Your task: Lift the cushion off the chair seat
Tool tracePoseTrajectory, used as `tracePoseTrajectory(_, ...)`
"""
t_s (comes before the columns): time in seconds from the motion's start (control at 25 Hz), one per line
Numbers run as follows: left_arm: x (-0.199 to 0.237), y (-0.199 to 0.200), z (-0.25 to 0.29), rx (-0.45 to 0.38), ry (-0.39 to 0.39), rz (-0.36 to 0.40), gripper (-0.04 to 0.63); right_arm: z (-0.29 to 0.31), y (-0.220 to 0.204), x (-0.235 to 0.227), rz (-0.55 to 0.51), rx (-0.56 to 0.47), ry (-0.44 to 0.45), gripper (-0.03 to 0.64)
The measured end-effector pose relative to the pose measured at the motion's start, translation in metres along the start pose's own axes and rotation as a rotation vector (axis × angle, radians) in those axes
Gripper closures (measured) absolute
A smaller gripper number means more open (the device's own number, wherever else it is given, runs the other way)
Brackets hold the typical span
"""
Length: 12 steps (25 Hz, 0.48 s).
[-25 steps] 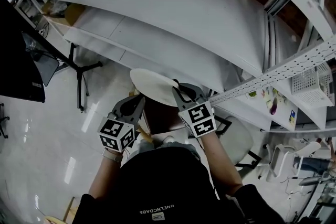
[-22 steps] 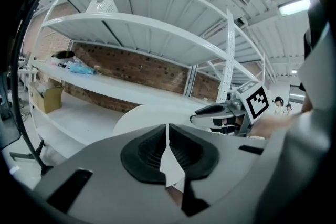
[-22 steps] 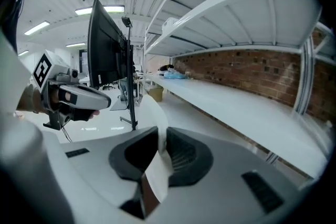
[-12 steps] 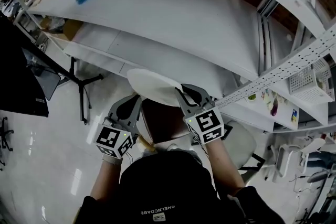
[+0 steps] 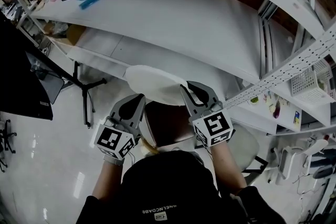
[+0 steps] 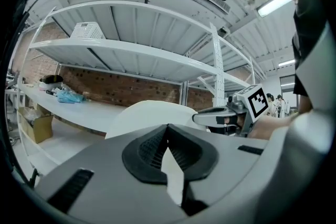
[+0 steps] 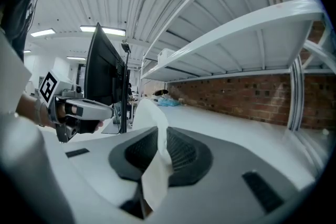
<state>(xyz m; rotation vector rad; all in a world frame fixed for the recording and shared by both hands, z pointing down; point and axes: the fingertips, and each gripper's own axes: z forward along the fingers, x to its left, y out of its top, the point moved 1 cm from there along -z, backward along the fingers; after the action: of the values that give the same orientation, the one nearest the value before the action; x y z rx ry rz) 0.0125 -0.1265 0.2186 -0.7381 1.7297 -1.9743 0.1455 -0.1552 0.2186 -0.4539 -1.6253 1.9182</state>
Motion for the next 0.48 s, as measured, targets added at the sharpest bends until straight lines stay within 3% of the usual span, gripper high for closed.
tracePoseTrajectory(0.48, -0.003, 0.014, 0.002, -0.02, -0.005, 0.036, 0.581, -0.001, 0.015, -0.003, -0.029, -0.038, 0.0, 0.561)
